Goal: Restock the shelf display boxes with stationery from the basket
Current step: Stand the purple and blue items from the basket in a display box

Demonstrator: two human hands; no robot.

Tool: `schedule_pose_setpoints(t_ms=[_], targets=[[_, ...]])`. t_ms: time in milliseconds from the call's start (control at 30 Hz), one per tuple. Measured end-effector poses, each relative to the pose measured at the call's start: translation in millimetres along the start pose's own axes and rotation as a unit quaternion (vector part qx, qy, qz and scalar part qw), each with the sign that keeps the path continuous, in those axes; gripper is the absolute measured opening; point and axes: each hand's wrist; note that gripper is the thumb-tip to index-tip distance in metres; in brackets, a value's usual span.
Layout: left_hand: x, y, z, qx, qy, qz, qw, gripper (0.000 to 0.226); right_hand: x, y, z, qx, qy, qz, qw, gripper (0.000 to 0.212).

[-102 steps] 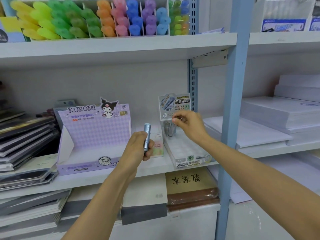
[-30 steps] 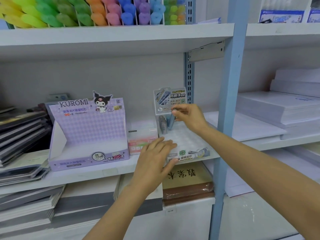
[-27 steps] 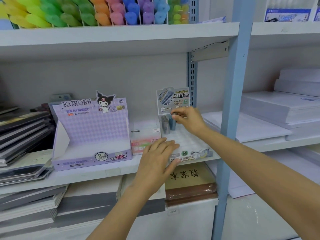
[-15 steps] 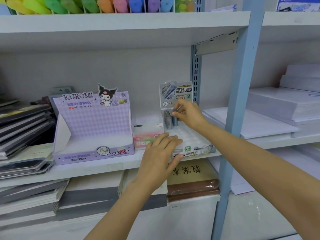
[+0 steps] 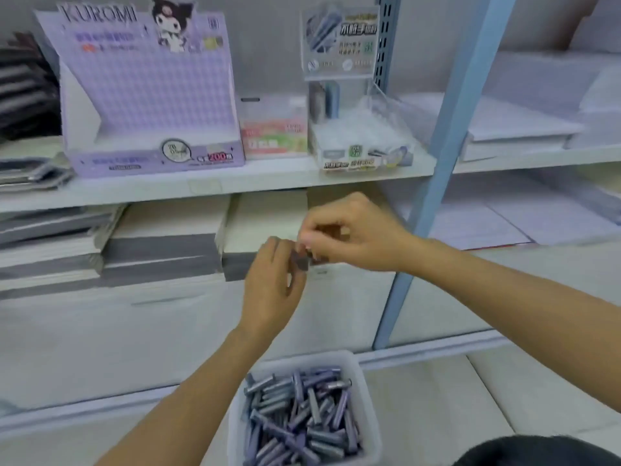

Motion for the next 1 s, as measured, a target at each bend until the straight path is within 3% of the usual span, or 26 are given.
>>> schedule_pose_setpoints(t_ms=[67,167,267,400,500,633,800,933,1000], targets=[[21,-17,58,-0.077,-0.153,0.017,0.985,0.012,50,21,22,0.09,-0.149,0.007,0.985,0.022],[49,-31,143,-0.166,-0.385,0.027,0.907,0.01,126,79,51,0.219,-0.287,0.038,0.932,0.022],[71,-31,210,-0.239,-0.484,0.044,0.841,0.012,190,133,89,0.328,-0.349,0.081,0.874,0.026],[87,-32,260,-0.292,-0.484,0.066,0.822,0.037,255,165,153,0.421,-0.371,0.081,0.824,0.019],[101,-33,274,-0.312,-0.451,0.075,0.833,0.041,290,169,181,0.45,-0.382,0.106,0.8,0.032],[114,-34,279,-0.325,-0.419,0.067,0.845,0.029,320,172,197,0.444,-0.36,0.148,0.807,0.044],[109,-42,278,-0.359,-0.316,0.078,0.875,0.017,325,180,209,0.408,-0.348,0.148,0.831,0.039],[99,-49,272,-0.401,-0.288,0.112,0.863,0.023,322,182,209,0.404,-0.371,0.13,0.826,0.04],[95,-47,273,-0.458,-0.229,0.162,0.844,0.026,323,180,208,0.421,-0.385,0.117,0.813,0.039]])
Point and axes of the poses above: each hand's wrist, its own z-axis away from the middle knuckle, its own x-axis out of the palm, y = z × x, and after that the axes turned 11 degrees about x, right-handed
